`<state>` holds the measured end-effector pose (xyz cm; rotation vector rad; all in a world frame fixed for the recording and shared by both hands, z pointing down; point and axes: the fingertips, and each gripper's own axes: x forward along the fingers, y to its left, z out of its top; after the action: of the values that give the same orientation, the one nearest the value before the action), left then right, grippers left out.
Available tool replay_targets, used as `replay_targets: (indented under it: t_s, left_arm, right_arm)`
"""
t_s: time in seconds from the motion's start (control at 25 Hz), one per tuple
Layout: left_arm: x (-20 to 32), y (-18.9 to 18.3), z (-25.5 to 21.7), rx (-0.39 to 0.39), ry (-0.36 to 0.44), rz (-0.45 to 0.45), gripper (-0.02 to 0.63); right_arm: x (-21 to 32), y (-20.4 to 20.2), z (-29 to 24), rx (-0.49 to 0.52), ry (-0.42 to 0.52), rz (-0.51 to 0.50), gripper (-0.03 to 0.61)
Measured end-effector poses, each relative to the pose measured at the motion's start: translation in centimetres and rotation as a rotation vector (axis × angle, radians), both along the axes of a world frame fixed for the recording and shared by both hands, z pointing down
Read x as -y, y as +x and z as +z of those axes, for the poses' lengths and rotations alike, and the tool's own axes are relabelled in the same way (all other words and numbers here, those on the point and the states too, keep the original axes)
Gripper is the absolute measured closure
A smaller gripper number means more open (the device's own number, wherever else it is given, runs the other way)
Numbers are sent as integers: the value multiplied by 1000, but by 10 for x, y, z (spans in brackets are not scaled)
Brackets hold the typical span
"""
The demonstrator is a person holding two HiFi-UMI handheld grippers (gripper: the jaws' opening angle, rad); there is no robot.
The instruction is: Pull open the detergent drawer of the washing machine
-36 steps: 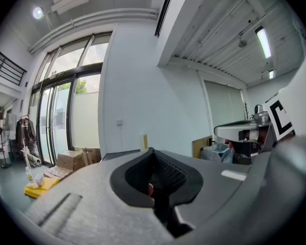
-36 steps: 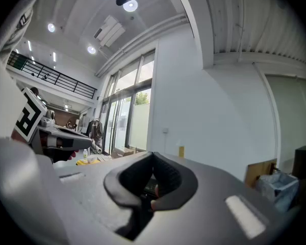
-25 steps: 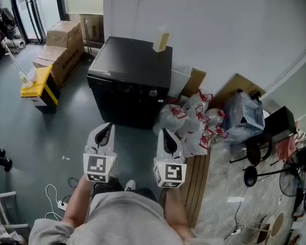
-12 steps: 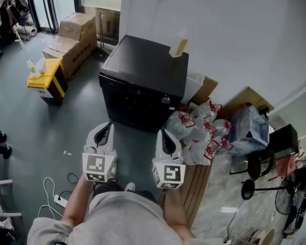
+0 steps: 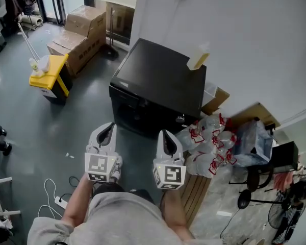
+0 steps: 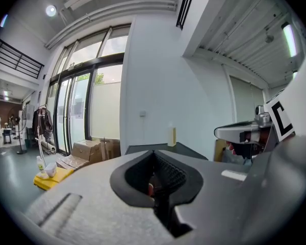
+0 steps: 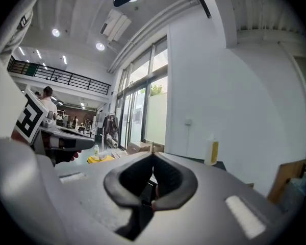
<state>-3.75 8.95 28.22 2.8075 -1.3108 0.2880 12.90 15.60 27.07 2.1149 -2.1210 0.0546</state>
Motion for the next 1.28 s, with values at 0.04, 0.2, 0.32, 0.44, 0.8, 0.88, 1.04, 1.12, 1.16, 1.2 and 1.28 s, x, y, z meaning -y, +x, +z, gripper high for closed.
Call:
replay_targets:
  t_s: [0.04, 0.2, 0.32, 0.44, 0.8, 0.88, 1.04, 1.12, 1.16, 1.2, 1.28]
  left_arm:
    - [12, -3, 3, 0, -8, -3, 604]
    - [55, -6, 16, 3, -41, -3, 604]
    - [83, -11, 24, -15, -62, 3, 604]
    - [106, -10, 34, -27, -81, 12, 604]
    - [152, -3, 78, -25, -156, -5, 604]
    - [161, -1, 92, -24, -182, -28, 604]
    - [174, 3, 120, -26, -219, -66, 604]
    - [178, 3, 136, -27, -234, -93, 604]
    - [180, 2, 144, -29, -246, -111, 604]
    - [182, 1, 151, -31, -256, -130, 604]
    - [187, 0, 167, -35, -273, -163, 604]
  right_arm:
    - [13, -3, 3, -1, -7, -3, 574]
    - [58, -9, 13, -2, -36, -10, 574]
    - [88, -16, 23, 0, -57, -6, 574]
    - [112, -19, 30, 2, -69, -1, 574]
    - [164, -16, 68, 8, -138, -15, 574]
    - [174, -13, 79, 10, -152, -26, 574]
    - [194, -9, 104, 15, -179, -63, 574]
    - [203, -7, 119, 21, -195, -88, 574]
    - [206, -7, 126, 21, -203, -104, 574]
    - [210, -6, 132, 18, -209, -119, 574]
    - [217, -5, 144, 9, -218, -143, 574]
